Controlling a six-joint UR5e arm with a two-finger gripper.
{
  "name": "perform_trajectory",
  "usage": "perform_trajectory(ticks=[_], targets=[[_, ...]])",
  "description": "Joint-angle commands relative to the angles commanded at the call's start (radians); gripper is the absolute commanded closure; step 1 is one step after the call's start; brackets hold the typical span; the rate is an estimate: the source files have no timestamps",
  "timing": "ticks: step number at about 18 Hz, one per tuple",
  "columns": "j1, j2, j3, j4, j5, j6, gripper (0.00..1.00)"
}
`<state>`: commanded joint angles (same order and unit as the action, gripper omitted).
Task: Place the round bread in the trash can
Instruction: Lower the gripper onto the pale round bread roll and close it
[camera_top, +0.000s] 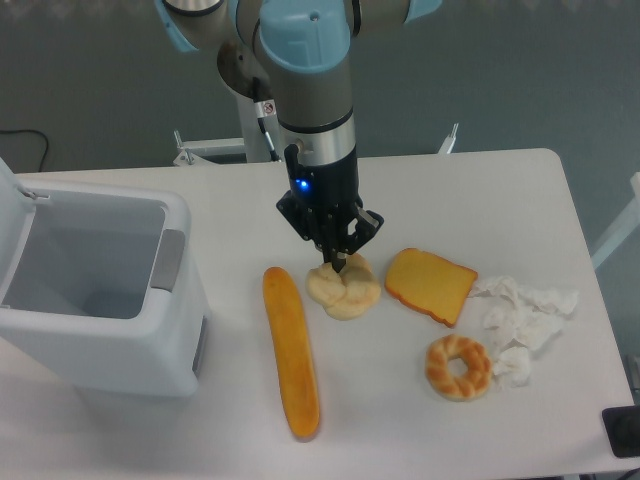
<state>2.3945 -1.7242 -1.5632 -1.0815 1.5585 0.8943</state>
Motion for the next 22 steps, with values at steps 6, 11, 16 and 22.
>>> perform_trajectory(ticks=[6,11,16,22], targets=[[-0.002,-0.002,0.003,0.0,-0.005,-0.005,0.97],[0.002,-0.003,0.015,0.0,-0.026,-0.008,0.97],[-0.003,-0.024,0.04,0.005,-0.093,-0.089,0.97],[-0.014,-0.041,0.072,0.009,-0.101,-0.178,0.97]])
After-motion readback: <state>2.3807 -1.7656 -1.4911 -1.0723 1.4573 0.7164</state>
